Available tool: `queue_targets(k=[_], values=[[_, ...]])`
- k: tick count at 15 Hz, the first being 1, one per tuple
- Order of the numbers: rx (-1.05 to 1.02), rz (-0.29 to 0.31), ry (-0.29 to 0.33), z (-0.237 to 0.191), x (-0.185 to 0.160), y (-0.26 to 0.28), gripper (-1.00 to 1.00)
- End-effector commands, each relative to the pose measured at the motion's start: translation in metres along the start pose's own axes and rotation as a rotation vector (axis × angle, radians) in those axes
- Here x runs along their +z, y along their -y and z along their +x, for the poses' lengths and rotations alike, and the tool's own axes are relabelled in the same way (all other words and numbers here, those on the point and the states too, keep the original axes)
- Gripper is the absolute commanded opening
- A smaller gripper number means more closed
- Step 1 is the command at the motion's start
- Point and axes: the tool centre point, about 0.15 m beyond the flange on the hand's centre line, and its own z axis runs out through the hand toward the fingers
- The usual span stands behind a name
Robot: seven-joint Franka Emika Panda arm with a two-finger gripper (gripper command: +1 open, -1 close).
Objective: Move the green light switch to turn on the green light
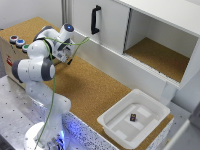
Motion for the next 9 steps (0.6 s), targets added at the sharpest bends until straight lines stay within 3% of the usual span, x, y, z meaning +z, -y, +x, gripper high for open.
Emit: queue_targets(k=[1, 5, 9], values=[[-0.201, -0.216, 0.098, 0.019, -0.028, 0.05, 1.0], [-0.411, -0.239, 0.151, 0.02, -0.058, 0.091, 1.0], [-0.608, -0.25, 0.31, 0.015, -0.093, 0.112, 1.0]])
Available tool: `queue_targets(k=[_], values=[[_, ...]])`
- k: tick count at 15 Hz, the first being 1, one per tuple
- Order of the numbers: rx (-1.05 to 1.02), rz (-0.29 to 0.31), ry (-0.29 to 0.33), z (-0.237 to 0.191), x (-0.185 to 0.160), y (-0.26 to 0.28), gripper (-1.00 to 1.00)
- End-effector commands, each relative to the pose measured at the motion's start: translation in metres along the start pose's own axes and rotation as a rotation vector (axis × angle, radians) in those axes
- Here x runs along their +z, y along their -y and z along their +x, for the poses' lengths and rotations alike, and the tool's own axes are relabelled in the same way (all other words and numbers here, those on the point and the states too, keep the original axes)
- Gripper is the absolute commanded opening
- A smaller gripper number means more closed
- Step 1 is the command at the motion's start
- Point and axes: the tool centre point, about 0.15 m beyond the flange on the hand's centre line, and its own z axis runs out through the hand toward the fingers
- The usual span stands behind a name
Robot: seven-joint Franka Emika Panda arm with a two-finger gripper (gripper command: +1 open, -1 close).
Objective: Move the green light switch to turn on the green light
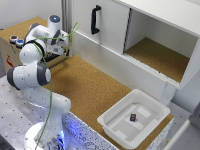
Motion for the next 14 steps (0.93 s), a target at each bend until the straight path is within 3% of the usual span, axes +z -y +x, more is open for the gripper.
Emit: queue_targets(k=[1, 5, 9, 11, 12, 14], values=[[-0.23, -0.046, 0.262, 0.026, -0.054, 0.029, 1.0], [-0.414, 0.01, 0.318, 0.022, -0.056, 0.068, 1.0], [-0.61, 0.075, 0.419, 0.007, -0.045, 0.106, 1.0], [-0.648, 0.102, 0.431, 0.002, -0.041, 0.118, 1.0], [-0.669, 0.124, 0.415, 0.0, -0.042, 0.124, -1.0], [-0.695, 0.152, 0.39, -0.002, -0.046, 0.134, -1.0]])
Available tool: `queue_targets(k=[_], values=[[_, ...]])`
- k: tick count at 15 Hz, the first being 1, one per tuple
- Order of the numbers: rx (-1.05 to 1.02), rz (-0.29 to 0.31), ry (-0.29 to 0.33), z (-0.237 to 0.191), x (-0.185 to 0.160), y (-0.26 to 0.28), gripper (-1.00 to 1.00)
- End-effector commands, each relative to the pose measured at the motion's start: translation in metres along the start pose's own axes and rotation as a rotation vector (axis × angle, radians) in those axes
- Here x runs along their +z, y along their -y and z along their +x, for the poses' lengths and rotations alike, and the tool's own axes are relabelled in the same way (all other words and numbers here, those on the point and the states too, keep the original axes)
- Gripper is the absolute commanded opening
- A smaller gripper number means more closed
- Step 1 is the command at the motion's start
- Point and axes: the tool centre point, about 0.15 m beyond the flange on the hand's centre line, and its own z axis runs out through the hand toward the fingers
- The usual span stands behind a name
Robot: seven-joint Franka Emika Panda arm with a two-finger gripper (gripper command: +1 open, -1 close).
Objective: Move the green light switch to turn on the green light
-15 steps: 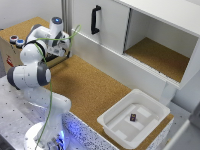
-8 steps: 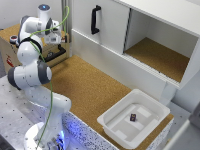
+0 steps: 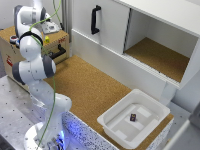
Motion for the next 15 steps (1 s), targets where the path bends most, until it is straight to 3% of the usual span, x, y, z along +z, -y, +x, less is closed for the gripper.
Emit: queue_targets(k=[1, 5, 10, 15], values=[[-0.114, 0.021, 0.105, 0.026, -0.009, 0.024, -1.0], [-0.137, -0.024, 0.09, 0.034, -0.003, 0.038, -1.0], [-0.14, -0.006, 0.104, 0.042, 0.013, 0.026, -1.0], [-0.148, 0.063, 0.129, 0.048, 0.034, 0.019, -1.0]])
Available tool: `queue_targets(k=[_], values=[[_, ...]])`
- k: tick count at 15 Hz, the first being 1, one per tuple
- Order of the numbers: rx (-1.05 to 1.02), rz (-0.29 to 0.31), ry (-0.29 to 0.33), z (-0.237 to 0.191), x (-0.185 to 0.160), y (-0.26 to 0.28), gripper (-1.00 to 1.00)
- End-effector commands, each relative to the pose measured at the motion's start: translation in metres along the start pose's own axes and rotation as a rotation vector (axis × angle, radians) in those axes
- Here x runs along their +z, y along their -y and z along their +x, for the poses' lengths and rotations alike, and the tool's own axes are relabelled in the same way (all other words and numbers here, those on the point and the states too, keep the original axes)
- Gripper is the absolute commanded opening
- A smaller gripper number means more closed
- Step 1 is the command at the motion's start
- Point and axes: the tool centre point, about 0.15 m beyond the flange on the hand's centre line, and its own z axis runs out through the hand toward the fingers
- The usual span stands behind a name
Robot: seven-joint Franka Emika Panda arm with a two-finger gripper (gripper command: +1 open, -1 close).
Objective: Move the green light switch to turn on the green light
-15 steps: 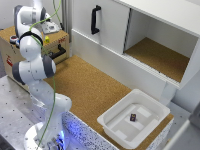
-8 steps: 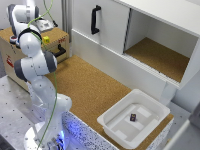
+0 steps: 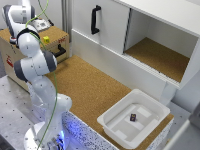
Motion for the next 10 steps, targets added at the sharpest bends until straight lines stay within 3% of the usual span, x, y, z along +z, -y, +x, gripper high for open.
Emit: queue_targets(k=[1, 5, 7, 10], values=[[-0.023, 0.05, 0.102, 0.027, 0.026, -0.019, -1.0], [-0.015, 0.058, 0.12, 0.034, 0.042, -0.025, -1.0], [-0.002, 0.031, 0.145, 0.036, 0.052, -0.025, -1.0], [0.032, -0.012, 0.071, 0.027, 0.02, -0.021, -1.0]])
